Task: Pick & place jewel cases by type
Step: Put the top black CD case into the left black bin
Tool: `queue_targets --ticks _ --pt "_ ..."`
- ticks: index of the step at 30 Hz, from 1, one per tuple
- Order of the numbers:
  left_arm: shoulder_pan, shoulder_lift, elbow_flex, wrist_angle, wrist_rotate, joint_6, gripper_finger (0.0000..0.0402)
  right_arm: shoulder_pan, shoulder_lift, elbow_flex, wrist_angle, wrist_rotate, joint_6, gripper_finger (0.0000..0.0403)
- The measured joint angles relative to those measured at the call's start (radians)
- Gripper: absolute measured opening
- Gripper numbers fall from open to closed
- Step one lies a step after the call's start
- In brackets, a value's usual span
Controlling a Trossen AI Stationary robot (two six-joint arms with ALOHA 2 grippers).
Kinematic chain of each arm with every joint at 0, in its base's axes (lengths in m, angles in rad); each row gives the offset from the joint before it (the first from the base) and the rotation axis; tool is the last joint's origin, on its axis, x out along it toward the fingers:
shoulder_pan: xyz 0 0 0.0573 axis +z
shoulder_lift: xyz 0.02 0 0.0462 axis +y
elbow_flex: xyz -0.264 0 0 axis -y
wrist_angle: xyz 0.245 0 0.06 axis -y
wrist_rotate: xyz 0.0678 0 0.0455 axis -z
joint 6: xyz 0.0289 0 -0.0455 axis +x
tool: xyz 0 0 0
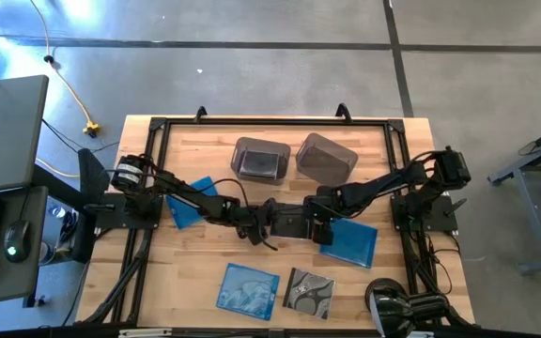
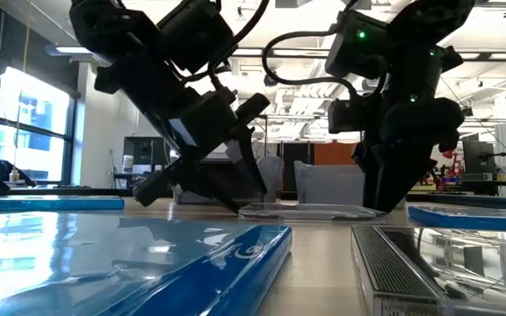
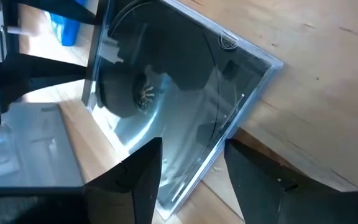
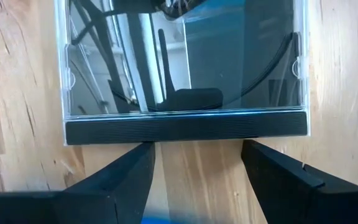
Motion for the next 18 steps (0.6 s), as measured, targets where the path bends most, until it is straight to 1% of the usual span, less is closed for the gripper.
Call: queue_targets --ticks 3,6,8,13,18 --pt "-0.003 0.001 -0.001 0.006 -0.014 0.003 0.0177 -0.001 -0.002 -0.002 0.007 -0.003 -0.017 0.0244" --pt "-0.001 0.002 -0.003 0.028 0.029 0.040 0.0177 -0.001 -0.002 -0.003 0.016 -0.003 -0.031 0.0244" --pt "-0.008 0.002 -0.002 0.044 0.038 0.055 0.0177 -0.001 -0.001 -0.004 0.017 -0.003 -0.032 0.0244" --pt "-0.026 0.006 0.020 0.042 -0.037 0.057 0.0177 -0.001 -0.001 -0.005 0.017 -0.004 -0.035 0.0244" --pt "-0.069 0.004 0.023 0.040 -0.049 0.086 0.0177 0.000 0.000 -0.004 0.010 0.001 -0.057 0.0244"
